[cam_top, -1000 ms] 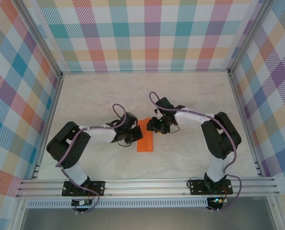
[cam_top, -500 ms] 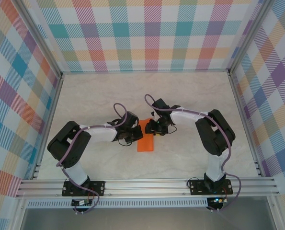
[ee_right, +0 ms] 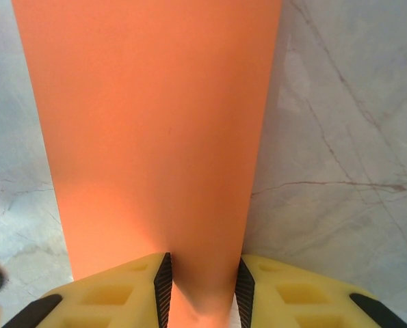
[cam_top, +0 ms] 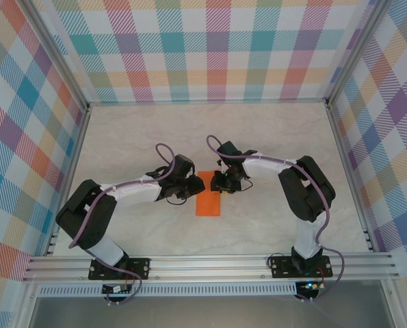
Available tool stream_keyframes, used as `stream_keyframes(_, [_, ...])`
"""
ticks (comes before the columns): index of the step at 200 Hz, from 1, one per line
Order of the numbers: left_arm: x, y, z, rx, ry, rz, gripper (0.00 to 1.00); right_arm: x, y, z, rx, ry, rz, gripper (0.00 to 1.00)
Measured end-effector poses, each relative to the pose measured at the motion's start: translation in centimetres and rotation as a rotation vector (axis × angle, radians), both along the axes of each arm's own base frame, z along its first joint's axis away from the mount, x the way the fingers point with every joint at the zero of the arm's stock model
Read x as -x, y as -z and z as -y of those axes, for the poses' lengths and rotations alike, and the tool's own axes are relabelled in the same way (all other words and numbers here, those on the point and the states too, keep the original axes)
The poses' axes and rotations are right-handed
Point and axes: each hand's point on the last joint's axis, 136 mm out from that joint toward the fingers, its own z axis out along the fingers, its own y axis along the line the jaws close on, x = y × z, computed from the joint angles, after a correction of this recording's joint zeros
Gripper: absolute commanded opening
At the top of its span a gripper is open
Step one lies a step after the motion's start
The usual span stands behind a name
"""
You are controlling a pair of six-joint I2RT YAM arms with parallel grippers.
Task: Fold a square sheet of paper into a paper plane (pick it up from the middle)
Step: Fold the square sheet of paper in half at the center of the table.
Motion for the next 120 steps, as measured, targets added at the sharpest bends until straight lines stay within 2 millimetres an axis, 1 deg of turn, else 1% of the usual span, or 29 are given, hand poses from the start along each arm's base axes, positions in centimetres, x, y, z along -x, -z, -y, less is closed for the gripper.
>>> stream_keyframes(26, [-0.6,-0.9,-1.3,0.001,-0.044,0.021,0.31,-0.1,0.0,0.1,0.005,0.012,-0.002,0.32])
stream_keyframes(43, [-0.8,-0.6,-2.2,-0.009,-0.076,0.017,0.32,-0.1,0.0,0.1,0.005,0.023,-0.006,0.32])
stream_keyframes(63, [-0.6,0.0,-2.9,-0.022,-0.095,0.004,0.33,-0.1,0.1,0.1,0.006,0.033,-0.012,0.33])
stream_keyframes(91, [-0.6,0.1,-3.2,-0.027,-0.103,-0.001,0.34,-0.1,0.1,0.1,0.005,0.047,-0.019,0.35])
stream_keyframes(120, [-0.6,0.1,-3.2,-0.026,-0.103,-0.002,0.34,-0.1,0.2,0.0,0.01,0.05,-0.028,0.35])
